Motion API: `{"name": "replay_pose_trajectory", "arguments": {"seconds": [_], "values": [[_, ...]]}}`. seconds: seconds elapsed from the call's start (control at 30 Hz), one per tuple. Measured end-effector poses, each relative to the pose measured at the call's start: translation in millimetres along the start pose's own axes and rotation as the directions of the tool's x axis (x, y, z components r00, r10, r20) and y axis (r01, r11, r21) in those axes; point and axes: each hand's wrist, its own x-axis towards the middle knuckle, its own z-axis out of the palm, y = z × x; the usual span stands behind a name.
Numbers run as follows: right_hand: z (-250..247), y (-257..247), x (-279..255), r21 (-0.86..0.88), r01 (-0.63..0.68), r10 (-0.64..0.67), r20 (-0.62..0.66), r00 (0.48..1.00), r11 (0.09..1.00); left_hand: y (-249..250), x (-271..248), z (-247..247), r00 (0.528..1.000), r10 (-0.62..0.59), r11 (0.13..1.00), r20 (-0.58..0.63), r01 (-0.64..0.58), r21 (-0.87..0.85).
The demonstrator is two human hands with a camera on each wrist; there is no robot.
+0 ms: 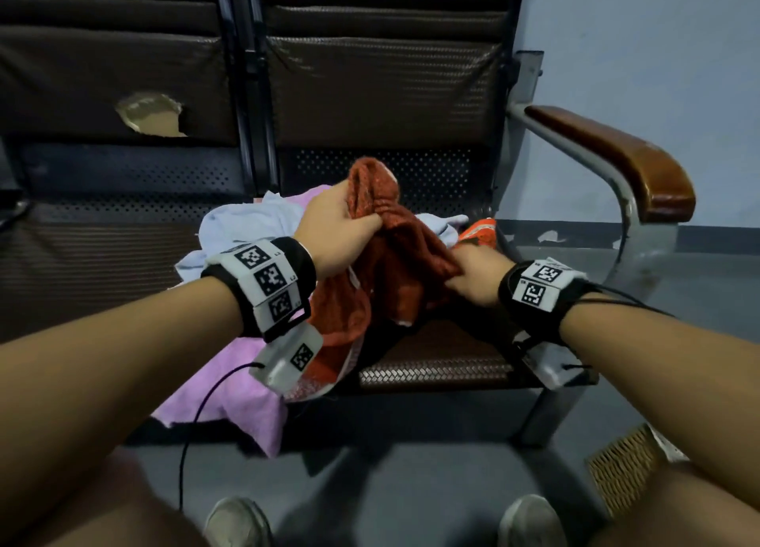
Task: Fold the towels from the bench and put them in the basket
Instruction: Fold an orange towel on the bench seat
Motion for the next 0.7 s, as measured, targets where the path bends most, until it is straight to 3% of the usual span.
{"name": "replay_pose_trajectory", "arguments": {"seconds": [0.07, 0.13, 0.2, 0.27, 0.33, 0.4, 0.5, 0.6, 0.63, 0.7], "values": [[-15.2, -7.6, 1.7, 0.091, 0.003, 0.016, -0.202, 0.979, 0.996, -9.3, 4.2, -8.7, 0.992, -0.026, 0.985, -0.126, 0.047, 0.168], [-28.7, -22.0, 0.2, 0.239, 0.074, 0.025, -0.387, 0.922, 0.968, -16.4, 5.5, -16.1, 0.988, -0.056, 0.953, -0.146, 0.096, 0.288], [-37.1, -39.9, -3.3, 0.323, 0.189, -0.008, -0.486, 0.874, 0.927, -18.6, 3.5, -14.0, 0.998, 0.026, 0.909, -0.058, 0.0, 0.417], [-39.6, -56.4, -6.7, 0.344, 0.295, -0.081, -0.519, 0.851, 0.892, -19.3, 1.8, -4.6, 0.981, 0.149, 0.852, 0.127, -0.193, 0.486], [-38.0, -64.3, -8.7, 0.343, 0.344, -0.132, -0.514, 0.848, 0.874, -22.1, -0.4, 4.6, 0.957, 0.194, 0.85, 0.217, -0.275, 0.45], [-32.8, -61.1, -7.4, 0.364, 0.332, -0.132, -0.478, 0.868, 0.87, -23.4, 0.1, 7.1, 0.97, 0.166, 0.908, 0.18, -0.221, 0.357], [-18.3, -45.3, -5.9, 0.451, 0.222, -0.127, -0.231, 0.965, 0.864, -16.3, 2.8, 4.2, 0.99, 0.098, 0.986, 0.1, -0.111, 0.126], [-6.2, -30.0, -4.5, 0.368, 0.1, -0.073, -0.087, 0.994, 0.924, -10.6, 5.5, 4.8, 0.997, 0.059, 0.998, 0.045, -0.058, -0.023], [-6.5, -27.0, -3.0, 0.423, 0.065, -0.024, -0.1, 0.995, 0.904, -11.4, 6.3, 5.5, 0.999, 0.036, 0.999, 0.015, -0.036, -0.029], [-13.3, -29.2, -1.4, 0.647, 0.059, 0.047, -0.145, 0.988, 0.76, -19.2, 9.5, 5.0, 0.996, -0.017, 1.0, -0.084, 0.018, 0.011]]}}
